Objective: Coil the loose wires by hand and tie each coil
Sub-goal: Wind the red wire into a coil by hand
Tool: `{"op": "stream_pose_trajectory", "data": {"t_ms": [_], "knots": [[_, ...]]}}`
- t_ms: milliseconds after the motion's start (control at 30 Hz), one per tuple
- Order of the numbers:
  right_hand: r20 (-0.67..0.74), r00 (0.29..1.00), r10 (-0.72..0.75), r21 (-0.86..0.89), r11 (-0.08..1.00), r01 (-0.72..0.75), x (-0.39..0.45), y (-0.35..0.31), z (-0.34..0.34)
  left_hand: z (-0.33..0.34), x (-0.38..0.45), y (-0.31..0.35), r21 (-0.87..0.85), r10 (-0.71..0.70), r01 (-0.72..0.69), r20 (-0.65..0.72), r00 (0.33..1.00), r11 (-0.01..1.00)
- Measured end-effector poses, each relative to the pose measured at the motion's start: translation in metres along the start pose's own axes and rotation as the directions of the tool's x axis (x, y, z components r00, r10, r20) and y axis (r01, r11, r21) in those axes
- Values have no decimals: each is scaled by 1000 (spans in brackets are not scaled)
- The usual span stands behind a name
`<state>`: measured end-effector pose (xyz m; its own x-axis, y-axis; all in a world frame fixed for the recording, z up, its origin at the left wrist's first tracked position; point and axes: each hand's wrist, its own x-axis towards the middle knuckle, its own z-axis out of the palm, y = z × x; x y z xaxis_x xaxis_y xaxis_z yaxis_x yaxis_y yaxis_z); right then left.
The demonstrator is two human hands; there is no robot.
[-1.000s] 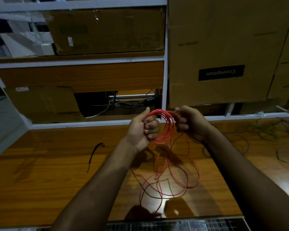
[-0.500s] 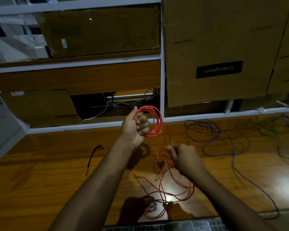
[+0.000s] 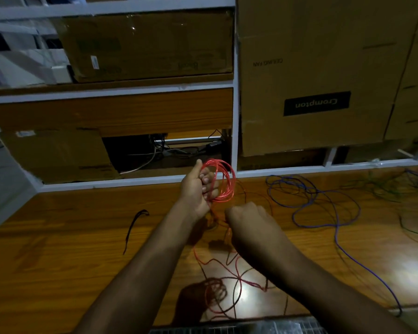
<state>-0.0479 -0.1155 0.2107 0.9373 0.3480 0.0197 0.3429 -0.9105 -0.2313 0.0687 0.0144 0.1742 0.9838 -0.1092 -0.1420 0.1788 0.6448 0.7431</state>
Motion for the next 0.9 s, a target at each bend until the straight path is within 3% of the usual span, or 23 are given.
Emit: {"op": "stream_pose_trajectory", "data": {"t_ms": [100, 200, 267, 333, 400, 500, 567, 667, 900], "knots": [[-234, 971, 54, 144, 989, -20, 17, 10, 7, 0, -2, 1, -16, 6, -6, -9, 1000, 1000], [-525, 827, 199, 370, 929, 12, 32, 33, 8, -4, -3, 3, 10, 35, -35, -20, 999, 999], [-602, 743, 292, 451, 892, 16, 42, 51, 12, -8, -4, 5, 13, 40, -40, -15, 999, 999], [-622, 703, 344, 439, 897, -51, 50, 67, 19, -10, -5, 6, -2, 36, -36, 2, 999, 999], [-557, 738, 382, 352, 913, -207, 52, 76, 26, -10, -7, 7, -18, 32, -31, 31, 999, 999], [-312, 870, 381, 97, 924, -370, 44, 71, 39, -6, -8, 8, -46, 44, -42, 56, 997, 998], [-193, 931, 309, -34, 946, -321, 34, 58, 45, -4, -7, 8, -52, 57, -55, 52, 997, 997], [-27, 986, 162, -65, 985, -163, 24, 36, 44, -3, -5, 6, -28, 50, -49, 36, 998, 998], [125, 987, -98, -125, 986, 113, 13, 11, 25, -2, -4, -3, 41, 24, -24, 1, 1000, 999]]}}
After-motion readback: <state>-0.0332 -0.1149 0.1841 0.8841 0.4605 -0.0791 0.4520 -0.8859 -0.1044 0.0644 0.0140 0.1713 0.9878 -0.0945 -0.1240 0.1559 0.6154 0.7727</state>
